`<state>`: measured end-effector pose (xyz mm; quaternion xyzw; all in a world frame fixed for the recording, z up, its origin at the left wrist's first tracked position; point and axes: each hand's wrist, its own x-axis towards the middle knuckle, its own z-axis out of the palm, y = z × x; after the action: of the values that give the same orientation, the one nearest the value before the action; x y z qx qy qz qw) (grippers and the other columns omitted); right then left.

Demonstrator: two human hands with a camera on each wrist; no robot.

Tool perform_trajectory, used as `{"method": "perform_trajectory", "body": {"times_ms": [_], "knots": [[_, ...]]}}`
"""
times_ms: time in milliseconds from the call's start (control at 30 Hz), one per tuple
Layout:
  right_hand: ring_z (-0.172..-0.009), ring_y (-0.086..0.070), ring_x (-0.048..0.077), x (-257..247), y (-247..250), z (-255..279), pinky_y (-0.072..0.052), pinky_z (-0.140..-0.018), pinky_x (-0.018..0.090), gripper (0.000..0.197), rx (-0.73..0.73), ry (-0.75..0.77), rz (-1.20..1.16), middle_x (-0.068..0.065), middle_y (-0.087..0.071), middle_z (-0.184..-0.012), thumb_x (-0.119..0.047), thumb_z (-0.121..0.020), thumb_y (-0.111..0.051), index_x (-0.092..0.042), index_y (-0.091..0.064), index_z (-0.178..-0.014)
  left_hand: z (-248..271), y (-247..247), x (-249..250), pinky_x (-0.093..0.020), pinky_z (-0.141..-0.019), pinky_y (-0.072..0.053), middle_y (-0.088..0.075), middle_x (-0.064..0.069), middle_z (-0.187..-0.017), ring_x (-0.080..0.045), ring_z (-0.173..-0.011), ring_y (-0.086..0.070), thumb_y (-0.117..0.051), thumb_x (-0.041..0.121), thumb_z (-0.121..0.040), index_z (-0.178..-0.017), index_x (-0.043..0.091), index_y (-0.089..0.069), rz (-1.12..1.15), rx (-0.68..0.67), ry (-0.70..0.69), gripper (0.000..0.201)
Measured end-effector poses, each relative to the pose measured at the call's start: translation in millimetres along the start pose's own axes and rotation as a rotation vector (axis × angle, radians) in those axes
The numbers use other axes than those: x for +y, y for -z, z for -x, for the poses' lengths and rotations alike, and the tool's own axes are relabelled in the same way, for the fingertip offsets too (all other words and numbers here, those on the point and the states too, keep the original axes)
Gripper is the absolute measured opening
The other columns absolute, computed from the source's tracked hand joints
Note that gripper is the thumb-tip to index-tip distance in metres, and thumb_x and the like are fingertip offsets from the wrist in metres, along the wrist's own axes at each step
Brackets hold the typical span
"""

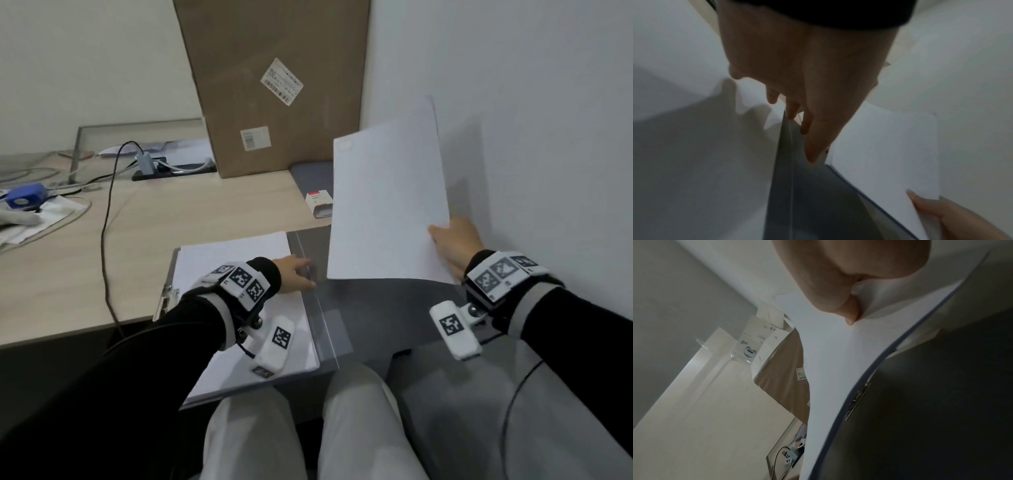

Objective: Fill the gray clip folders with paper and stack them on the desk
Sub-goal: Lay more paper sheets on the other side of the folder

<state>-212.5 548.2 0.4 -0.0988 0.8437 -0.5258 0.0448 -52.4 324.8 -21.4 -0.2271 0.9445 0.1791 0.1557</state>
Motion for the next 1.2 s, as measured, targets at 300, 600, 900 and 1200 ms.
{"method": "perform_trajectory", "body": {"times_ms": [300,600,900,1200], "knots": [[-0.110,-0.056,0.037,16.5,4.7,19.5,-0.045,-0.090,0.039,0.036,-0.213,-0.165,0.180,0.027,-0.056,-0.128,-0.009,-0.092,-0.052,0.008,-0.053,-0.124,6.5,-11.3,-18.6,-0.040,-0.117,-0.021,-0.017,-0.003,-0.158,-0.029,-0.144,-0.019,-0.057,0.042,-0.087,-0.150,0.023,-0.020,-0.138,0.037,-0.002,0.076],[-0.121,-0.054,0.039,7.4,-35.8,34.0,-0.044,-0.104,0.044,0.039,-0.372,-0.226,0.121,0.022,-0.057,-0.130,-0.013,-0.091,-0.056,0.005,-0.053,-0.126,23.4,17.6,-84.4,-0.033,-0.119,-0.013,-0.010,0.002,-0.161,-0.022,-0.149,-0.012,-0.052,0.040,-0.092,-0.149,0.025,-0.026,-0.006,0.013,0.095,0.065],[-0.106,-0.059,0.031,-2.4,-57.9,35.3,-0.047,-0.095,0.041,0.033,-0.604,-0.264,-0.131,0.017,-0.060,-0.126,-0.006,-0.097,-0.046,0.004,-0.052,-0.129,11.2,25.6,-41.2,-0.029,-0.062,-0.052,-0.059,-0.008,-0.087,-0.017,-0.063,-0.061,-0.043,0.017,-0.099,-0.082,0.009,-0.053,1.232,0.200,0.165,0.021],[-0.063,-0.055,0.018,12.7,-48.1,15.5,-0.050,-0.051,0.026,0.020,-0.483,-0.347,0.018,0.008,-0.058,-0.075,-0.002,-0.093,-0.052,-0.008,-0.052,-0.073,1.3,9.7,-32.4,-0.039,-0.096,-0.050,-0.064,-0.017,-0.102,-0.034,-0.098,-0.064,-0.050,0.003,-0.089,-0.094,-0.006,-0.063,0.738,0.175,0.189,0.016]]}}
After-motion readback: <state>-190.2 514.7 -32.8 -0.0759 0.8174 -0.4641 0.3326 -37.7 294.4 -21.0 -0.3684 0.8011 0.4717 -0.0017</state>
